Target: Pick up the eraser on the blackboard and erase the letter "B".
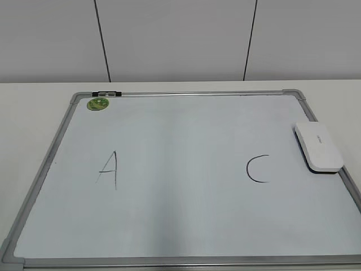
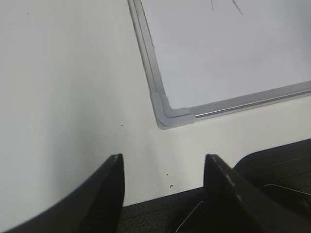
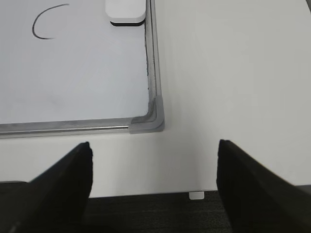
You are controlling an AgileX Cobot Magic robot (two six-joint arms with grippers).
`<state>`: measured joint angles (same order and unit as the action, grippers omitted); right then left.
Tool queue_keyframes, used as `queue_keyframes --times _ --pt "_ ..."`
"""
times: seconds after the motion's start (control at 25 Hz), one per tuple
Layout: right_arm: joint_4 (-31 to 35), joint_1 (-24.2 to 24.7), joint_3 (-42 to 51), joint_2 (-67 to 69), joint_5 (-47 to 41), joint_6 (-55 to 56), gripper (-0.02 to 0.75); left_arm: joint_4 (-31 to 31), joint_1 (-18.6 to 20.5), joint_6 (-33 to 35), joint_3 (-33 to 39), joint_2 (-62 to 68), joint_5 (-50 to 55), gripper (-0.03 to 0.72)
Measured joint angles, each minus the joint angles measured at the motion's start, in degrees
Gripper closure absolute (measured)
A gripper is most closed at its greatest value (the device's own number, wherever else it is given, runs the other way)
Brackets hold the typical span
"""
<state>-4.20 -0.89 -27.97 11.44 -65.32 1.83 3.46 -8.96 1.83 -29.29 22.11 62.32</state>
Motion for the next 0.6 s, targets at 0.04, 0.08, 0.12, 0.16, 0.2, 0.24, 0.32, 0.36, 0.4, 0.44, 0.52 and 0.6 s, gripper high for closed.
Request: queue_keyframes --times 0.04,0.08,0.12,0.16,0.2,0.24,0.32,0.36,0.4,0.44,0.52,0.6 --pt "0.00 0.00 0.00 0.00 0.15 0.00 0.150 -0.09 0.00 0.00 0.00 0.00 0.00 0.299" --pt "0.00 0.00 0.00 0.00 0.15 0.00 0.150 -0.09 0.00 0.00 0.00 0.00 0.00 0.299" --pt "0.00 0.00 0.00 0.00 0.15 0.00 0.150 -0.09 0.00 0.00 0.00 0.00 0.00 0.299" --pt "0.00 0.00 0.00 0.00 0.15 0.00 0.150 -0.09 0.00 0.00 0.00 0.00 0.00 0.299" --pt "0.00 0.00 0.00 0.00 0.15 0.00 0.150 -0.09 0.00 0.00 0.00 0.00 0.00 0.299" --pt "0.00 0.00 0.00 0.00 0.15 0.00 0.150 -0.09 0.00 0.00 0.00 0.00 0.00 0.299" --pt "0.00 0.00 0.00 0.00 0.15 0.00 0.150 -0.09 0.00 0.00 0.00 0.00 0.00 0.299" --pt "0.00 0.00 0.00 0.00 0.15 0.00 0.150 -0.09 0.00 0.00 0.00 0.00 0.00 0.299" --pt "0.00 0.00 0.00 0.00 0.15 0.00 0.150 -0.09 0.00 0.00 0.00 0.00 0.00 0.299" --pt "0.00 0.00 0.00 0.00 0.15 0.00 0.150 -0.09 0.00 0.00 0.00 -0.11 0.00 0.299" --pt "0.00 0.04 0.00 -0.05 0.15 0.00 0.150 -0.09 0.24 0.00 0.00 -1.02 0.00 0.299" --pt "0.00 0.65 0.00 -0.64 0.15 0.00 0.150 -0.09 1.38 0.00 0.00 -2.43 0.00 0.299"
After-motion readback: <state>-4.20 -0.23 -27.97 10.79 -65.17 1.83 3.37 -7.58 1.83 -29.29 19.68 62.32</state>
